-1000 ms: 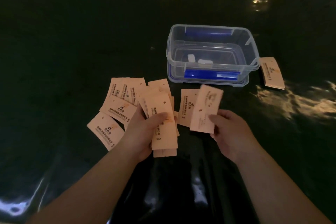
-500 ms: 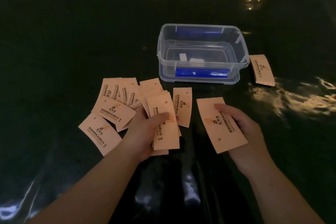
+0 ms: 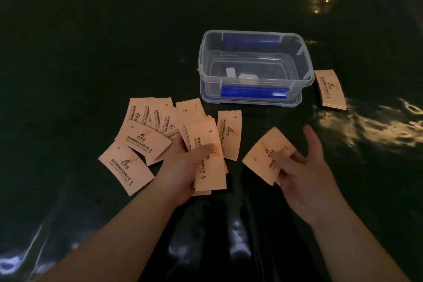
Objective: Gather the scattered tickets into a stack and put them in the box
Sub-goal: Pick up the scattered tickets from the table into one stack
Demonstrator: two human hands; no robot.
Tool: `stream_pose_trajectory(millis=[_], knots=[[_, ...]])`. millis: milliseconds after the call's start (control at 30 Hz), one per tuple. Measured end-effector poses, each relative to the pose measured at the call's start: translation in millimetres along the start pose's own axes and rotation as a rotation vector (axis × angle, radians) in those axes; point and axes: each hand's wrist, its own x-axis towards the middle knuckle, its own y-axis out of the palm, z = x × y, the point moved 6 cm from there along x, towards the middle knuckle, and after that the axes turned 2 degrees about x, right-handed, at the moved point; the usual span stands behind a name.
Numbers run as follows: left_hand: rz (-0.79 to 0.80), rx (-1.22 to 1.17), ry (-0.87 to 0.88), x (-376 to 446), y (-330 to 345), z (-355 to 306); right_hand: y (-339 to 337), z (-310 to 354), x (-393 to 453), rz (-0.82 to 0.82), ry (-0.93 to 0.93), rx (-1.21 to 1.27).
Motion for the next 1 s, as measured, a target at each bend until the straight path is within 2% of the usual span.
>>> stream_pose_trajectory(millis=[133, 300, 400, 467, 567, 667, 733, 867, 933, 1000], knots=[[0.011, -0.012, 0.000, 1.1, 0.4, 8.2, 5.2, -1.1, -3.3, -0.038, 0.006, 0.033], [-0.007, -0.080, 0.060, 3.7, 3.4, 12.5, 7.1, -20.4, -4.3, -0.231, 0.105, 0.165], [-0.009, -0.144, 0.089, 5.5, 6.0, 10.0, 21.6, -34.3, -6.7, -0.163, 0.143, 0.177], [0.016, -0.166, 0.098, 7.8, 6.0, 6.8, 32.8, -43.3, -11.4, -0.120, 0.127, 0.049], [0.049, -0.053, 0.120, 9.2, 4.0, 0.7, 52.5, -50.6, -17.7, -0.016, 0.061, -0.408], [0.006, 0.025, 0.135, 10.0, -4.3, -6.0, 61.1, -56.6, -12.3, 0.084, 0.001, -0.687], [-0.056, 0.015, 0.140, 11.0, -15.5, -14.1, 57.5, -53.1, 4.9, -0.005, -0.113, -0.858], [-0.151, -0.004, 0.121, 13.6, -35.2, -27.8, 64.7, -39.0, 41.8, -0.344, -0.350, -1.316], [-0.155, 0.024, 0.118, 14.2, -39.8, -33.2, 78.0, -38.0, 52.9, -0.371, -0.311, -1.412], [-0.166, 0.039, 0.114, 14.7, -44.7, -38.7, 80.8, -37.4, 61.7, -0.359, -0.204, -1.312]])
